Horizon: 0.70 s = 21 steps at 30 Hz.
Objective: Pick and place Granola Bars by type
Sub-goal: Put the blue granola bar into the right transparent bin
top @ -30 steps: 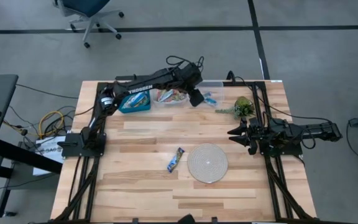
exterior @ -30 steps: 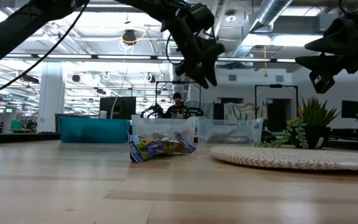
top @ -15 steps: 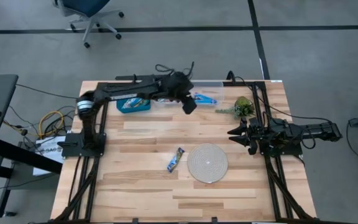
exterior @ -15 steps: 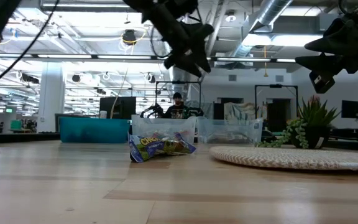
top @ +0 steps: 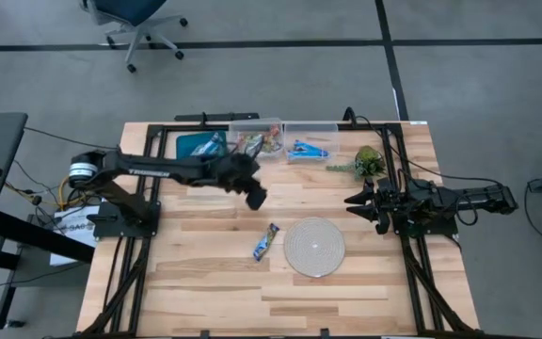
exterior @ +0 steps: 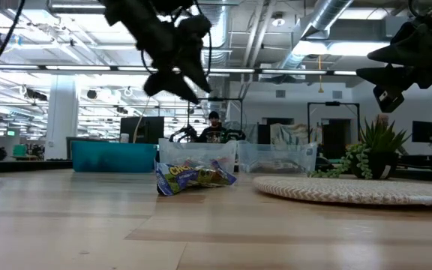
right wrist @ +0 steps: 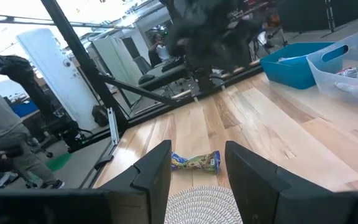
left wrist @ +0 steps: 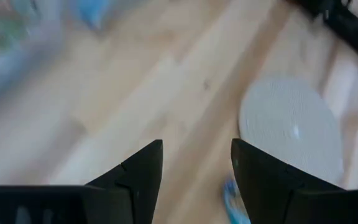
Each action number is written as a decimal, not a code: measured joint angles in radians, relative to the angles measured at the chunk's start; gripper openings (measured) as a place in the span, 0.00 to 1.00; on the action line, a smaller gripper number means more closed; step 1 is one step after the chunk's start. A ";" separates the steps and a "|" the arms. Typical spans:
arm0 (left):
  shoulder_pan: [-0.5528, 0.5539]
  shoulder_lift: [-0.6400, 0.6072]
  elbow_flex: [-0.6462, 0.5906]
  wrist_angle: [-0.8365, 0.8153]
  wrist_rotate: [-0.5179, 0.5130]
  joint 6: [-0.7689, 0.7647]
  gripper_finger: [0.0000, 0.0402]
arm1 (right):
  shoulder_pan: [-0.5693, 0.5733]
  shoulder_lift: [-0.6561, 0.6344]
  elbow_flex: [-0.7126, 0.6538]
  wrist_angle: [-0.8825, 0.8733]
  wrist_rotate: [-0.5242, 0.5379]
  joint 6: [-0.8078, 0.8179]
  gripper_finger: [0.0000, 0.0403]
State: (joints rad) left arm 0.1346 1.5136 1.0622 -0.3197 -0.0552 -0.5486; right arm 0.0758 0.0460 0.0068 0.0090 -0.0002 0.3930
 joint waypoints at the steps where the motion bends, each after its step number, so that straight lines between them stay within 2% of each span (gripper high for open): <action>1: -0.015 -0.011 -0.023 -0.002 0.011 -0.021 0.46 | 0.000 0.000 0.000 0.000 0.000 0.000 0.35; 7: -0.114 -0.018 -0.088 -0.030 0.106 -0.114 0.46 | 0.000 0.000 0.000 0.000 0.000 0.000 0.35; 17: -0.246 0.028 -0.087 -0.084 0.099 -0.304 0.46 | 0.000 0.000 0.000 0.001 0.000 0.000 0.35; 21: -0.281 0.084 -0.068 -0.090 0.103 -0.322 0.46 | 0.000 0.000 0.000 0.002 0.000 0.000 0.36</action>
State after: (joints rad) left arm -0.1465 1.5976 0.9944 -0.4097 0.0479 -0.8708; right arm 0.0757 0.0456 0.0071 0.0107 -0.0002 0.3927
